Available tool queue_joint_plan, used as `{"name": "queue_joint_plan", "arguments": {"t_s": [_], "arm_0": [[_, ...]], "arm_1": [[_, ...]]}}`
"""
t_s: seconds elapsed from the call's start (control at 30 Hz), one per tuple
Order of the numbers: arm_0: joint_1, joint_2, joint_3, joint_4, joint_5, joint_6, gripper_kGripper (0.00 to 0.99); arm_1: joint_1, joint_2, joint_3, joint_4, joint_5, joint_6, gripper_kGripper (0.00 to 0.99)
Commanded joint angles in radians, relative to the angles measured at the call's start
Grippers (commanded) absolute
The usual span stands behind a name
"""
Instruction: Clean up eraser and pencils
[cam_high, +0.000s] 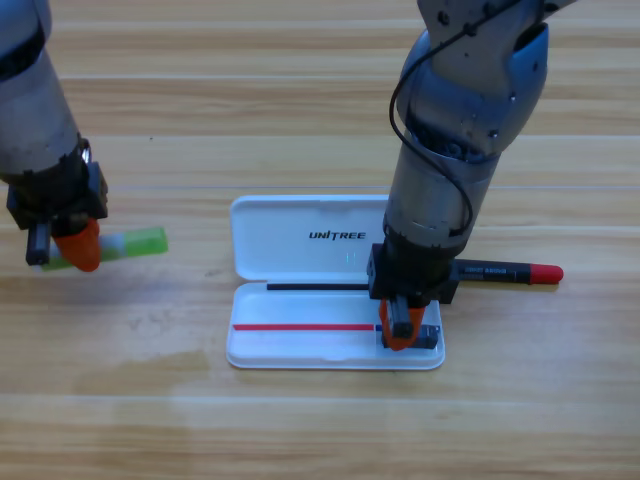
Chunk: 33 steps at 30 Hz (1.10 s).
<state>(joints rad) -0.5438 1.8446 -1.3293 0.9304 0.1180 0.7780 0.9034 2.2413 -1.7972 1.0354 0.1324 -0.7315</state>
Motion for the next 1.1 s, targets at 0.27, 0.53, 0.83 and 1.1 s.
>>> {"name": "queue_joint_plan", "arguments": {"t_s": [0.27, 0.53, 0.83, 1.1], "arm_0": [[-0.068, -0.025, -0.054, 0.064, 0.019, -0.028, 0.0], [-0.099, -0.024, -0.09, 0.087, 0.02, -0.04, 0.0], [-0.246, 0.024, -0.215, 0.142, -0.014, -0.056, 0.0], [-0.351, 0.134, -0.292, 0.154, -0.031, -0.088, 0.0]], "arm_1": [[0.012, 0.034, 0.004, 0.02, -0.04, 0.007, 0.784], [-0.006, -0.22, 0.079, 0.066, -0.03, 0.046, 0.908], [-0.129, -0.422, 0.374, 0.066, -0.02, -0.014, 0.989], [-0.262, -0.22, 0.363, -0.074, -0.125, -0.117, 0.982]]}}
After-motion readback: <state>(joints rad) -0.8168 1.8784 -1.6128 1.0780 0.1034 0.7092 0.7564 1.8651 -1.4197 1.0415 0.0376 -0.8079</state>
